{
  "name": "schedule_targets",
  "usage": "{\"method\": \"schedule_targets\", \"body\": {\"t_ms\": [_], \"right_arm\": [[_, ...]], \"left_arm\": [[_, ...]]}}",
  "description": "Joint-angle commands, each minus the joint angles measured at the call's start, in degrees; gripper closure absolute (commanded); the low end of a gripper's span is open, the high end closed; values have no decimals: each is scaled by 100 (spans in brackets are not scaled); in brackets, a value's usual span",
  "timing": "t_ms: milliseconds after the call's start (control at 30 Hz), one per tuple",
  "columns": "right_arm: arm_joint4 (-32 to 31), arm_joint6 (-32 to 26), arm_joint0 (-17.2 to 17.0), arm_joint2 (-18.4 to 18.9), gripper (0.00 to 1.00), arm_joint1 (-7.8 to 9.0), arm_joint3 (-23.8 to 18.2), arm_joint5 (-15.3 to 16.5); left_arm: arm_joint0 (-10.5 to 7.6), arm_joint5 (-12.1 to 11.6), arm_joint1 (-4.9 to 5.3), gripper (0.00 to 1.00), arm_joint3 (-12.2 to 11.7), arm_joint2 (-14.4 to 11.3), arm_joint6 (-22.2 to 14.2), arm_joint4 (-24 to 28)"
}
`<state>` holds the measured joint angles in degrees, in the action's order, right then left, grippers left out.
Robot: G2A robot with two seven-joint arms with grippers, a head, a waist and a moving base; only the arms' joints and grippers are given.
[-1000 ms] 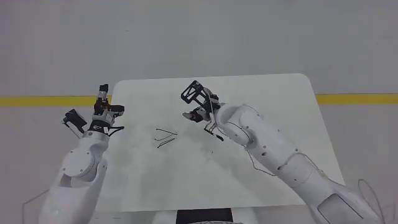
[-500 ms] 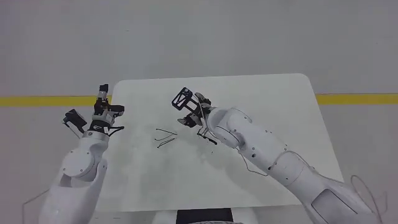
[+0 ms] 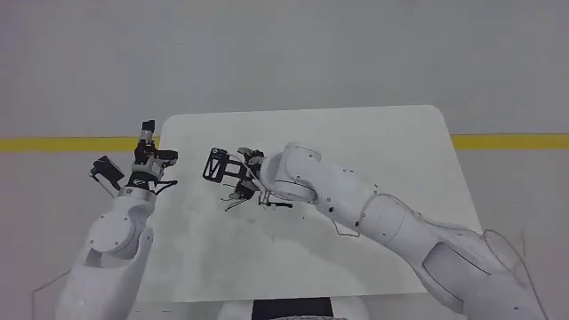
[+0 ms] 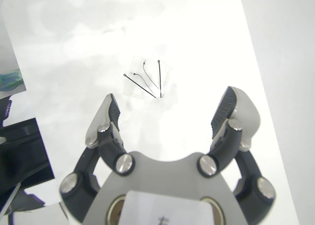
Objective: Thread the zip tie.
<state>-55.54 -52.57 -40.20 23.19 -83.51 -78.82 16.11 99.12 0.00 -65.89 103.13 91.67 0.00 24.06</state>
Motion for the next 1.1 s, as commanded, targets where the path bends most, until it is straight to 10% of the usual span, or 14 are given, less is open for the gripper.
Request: {"method": "schedule_targets", "body": {"t_ms": [0, 100, 500, 867, 1067], "right_arm": [[238, -60, 173, -180, 0, -209, 378, 17], [295, -45, 347, -422, 0, -479, 943, -20], [251, -103, 336, -445, 0, -481, 973, -54], [253, -394, 420, -798, 0, -1035, 1635, 40], [250, -345, 427, -793, 0, -1050, 1656, 34]], "left_arm": [[0, 0, 0, 0, 0, 0, 0, 0], [0, 0, 0, 0, 0, 0, 0, 0], [0, 0, 0, 0, 0, 0, 0, 0], [0, 0, 0, 0, 0, 0, 0, 0], [0, 0, 0, 0, 0, 0, 0, 0]]}}
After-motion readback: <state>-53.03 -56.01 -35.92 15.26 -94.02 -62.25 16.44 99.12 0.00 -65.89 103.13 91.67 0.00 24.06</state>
